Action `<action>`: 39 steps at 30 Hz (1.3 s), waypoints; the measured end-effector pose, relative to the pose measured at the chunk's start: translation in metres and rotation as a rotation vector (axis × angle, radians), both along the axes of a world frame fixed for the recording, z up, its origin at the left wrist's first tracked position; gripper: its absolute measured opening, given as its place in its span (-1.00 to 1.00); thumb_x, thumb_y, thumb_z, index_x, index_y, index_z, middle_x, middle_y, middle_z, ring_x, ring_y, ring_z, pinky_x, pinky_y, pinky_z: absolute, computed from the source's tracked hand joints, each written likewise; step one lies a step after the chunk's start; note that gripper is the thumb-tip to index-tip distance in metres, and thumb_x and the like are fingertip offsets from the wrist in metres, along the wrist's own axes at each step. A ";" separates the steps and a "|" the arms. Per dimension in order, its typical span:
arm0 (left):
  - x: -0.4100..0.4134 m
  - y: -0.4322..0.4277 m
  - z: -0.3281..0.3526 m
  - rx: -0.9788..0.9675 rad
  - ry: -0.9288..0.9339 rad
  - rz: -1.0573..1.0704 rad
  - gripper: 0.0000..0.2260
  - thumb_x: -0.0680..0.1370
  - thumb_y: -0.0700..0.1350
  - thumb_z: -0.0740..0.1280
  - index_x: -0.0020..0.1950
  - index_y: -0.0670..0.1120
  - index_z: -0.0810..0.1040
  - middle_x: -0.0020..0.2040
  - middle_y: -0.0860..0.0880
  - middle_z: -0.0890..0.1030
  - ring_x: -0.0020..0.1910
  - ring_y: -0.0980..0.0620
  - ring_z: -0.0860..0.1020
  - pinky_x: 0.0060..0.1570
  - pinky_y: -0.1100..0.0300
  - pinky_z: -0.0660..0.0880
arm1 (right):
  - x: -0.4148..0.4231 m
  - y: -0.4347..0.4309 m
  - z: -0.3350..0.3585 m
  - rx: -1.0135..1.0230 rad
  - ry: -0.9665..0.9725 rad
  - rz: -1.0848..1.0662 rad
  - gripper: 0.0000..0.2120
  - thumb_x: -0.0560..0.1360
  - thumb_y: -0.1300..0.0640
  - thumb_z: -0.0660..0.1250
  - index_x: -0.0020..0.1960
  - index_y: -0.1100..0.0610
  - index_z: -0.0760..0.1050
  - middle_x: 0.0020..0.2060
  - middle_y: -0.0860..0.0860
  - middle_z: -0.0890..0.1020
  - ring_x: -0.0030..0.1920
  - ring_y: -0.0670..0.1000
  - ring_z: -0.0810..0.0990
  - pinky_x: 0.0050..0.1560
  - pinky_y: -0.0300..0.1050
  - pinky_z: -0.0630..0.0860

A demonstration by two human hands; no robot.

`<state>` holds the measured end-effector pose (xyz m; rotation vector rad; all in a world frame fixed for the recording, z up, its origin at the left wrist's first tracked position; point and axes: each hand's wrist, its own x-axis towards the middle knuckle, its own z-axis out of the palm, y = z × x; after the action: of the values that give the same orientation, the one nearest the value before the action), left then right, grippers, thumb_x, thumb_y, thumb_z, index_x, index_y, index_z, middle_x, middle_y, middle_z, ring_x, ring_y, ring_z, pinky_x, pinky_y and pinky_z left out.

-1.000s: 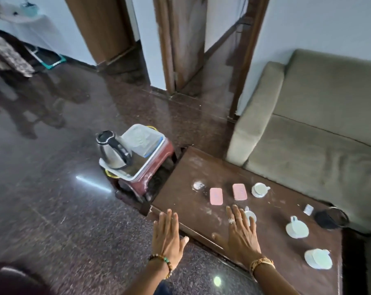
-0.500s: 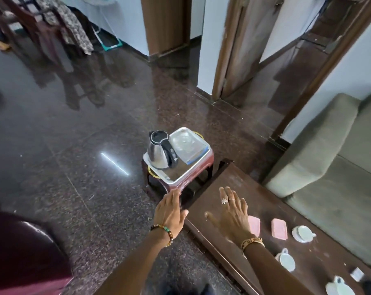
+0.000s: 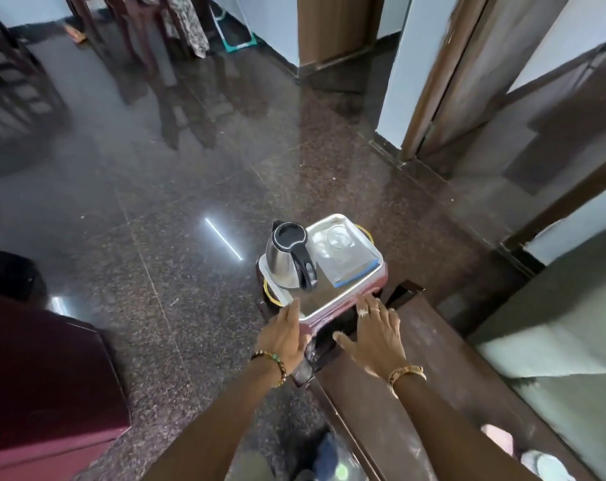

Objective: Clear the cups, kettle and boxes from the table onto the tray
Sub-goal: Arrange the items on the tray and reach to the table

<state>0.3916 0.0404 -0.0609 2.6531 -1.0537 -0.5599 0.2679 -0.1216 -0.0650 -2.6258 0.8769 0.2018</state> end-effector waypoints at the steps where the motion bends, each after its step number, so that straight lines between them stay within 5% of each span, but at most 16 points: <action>1: 0.007 -0.012 0.003 -0.018 0.005 -0.002 -0.36 0.55 0.01 0.28 0.51 -0.04 0.02 0.40 -0.08 0.36 0.23 -0.10 0.51 0.15 0.02 0.54 | 0.010 -0.011 0.003 -0.011 -0.005 0.002 -0.07 0.48 -0.36 0.21 0.62 0.13 -0.03 0.59 0.10 0.12 0.59 0.13 0.08 0.56 0.24 0.04; 15: 0.077 -0.145 -0.047 -0.045 0.092 -0.226 -0.28 0.51 0.01 0.35 0.50 0.04 -0.06 0.33 -0.09 0.42 0.22 -0.10 0.51 0.16 0.04 0.53 | 0.074 -0.089 -0.038 0.035 0.064 -0.206 -0.10 0.48 -0.24 0.33 0.60 0.14 -0.02 0.57 0.09 0.16 0.57 0.12 0.14 0.55 0.19 0.12; 21: 0.143 -0.216 -0.048 -0.030 0.071 -0.253 -0.16 0.46 -0.03 0.44 0.53 -0.06 -0.06 0.45 -0.14 0.28 0.33 -0.15 0.43 0.26 0.00 0.46 | 0.130 -0.139 -0.047 0.056 0.020 -0.308 -0.04 0.45 -0.22 0.37 0.61 0.13 -0.06 0.58 0.09 0.14 0.57 0.12 0.15 0.55 0.15 0.12; 28: 0.205 -0.275 -0.077 0.239 0.022 -0.276 0.00 0.38 -0.11 0.52 0.55 -0.13 -0.14 0.50 -0.16 0.16 0.36 -0.21 0.35 0.28 -0.06 0.43 | 0.174 -0.171 -0.096 0.155 0.047 -0.376 0.07 0.38 -0.20 0.47 0.62 0.10 -0.11 0.57 0.08 0.14 0.54 0.15 0.19 0.51 0.13 0.15; 33: 0.222 -0.290 -0.114 0.447 0.067 -0.307 -0.20 0.54 -0.23 0.31 0.56 -0.15 -0.20 0.50 -0.21 0.17 0.40 -0.25 0.33 0.31 -0.14 0.37 | 0.197 -0.180 -0.138 0.293 0.048 -0.376 0.12 0.37 -0.16 0.50 0.62 0.12 -0.16 0.58 0.10 0.13 0.57 0.12 0.13 0.53 0.10 0.14; 39: 0.229 -0.298 -0.145 0.527 0.169 -0.346 -0.22 0.55 -0.20 0.28 0.56 -0.07 -0.22 0.41 -0.25 0.35 0.38 -0.26 0.37 0.28 -0.14 0.37 | 0.216 -0.183 -0.169 0.463 0.009 -0.414 0.18 0.32 -0.04 0.59 0.63 0.04 -0.17 0.57 0.07 0.18 0.54 0.06 0.23 0.46 0.02 0.28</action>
<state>0.6201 -0.2575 -0.2061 2.7767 -1.4921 -1.2645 0.4842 -0.3047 -0.2345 -1.9767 1.1899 0.2683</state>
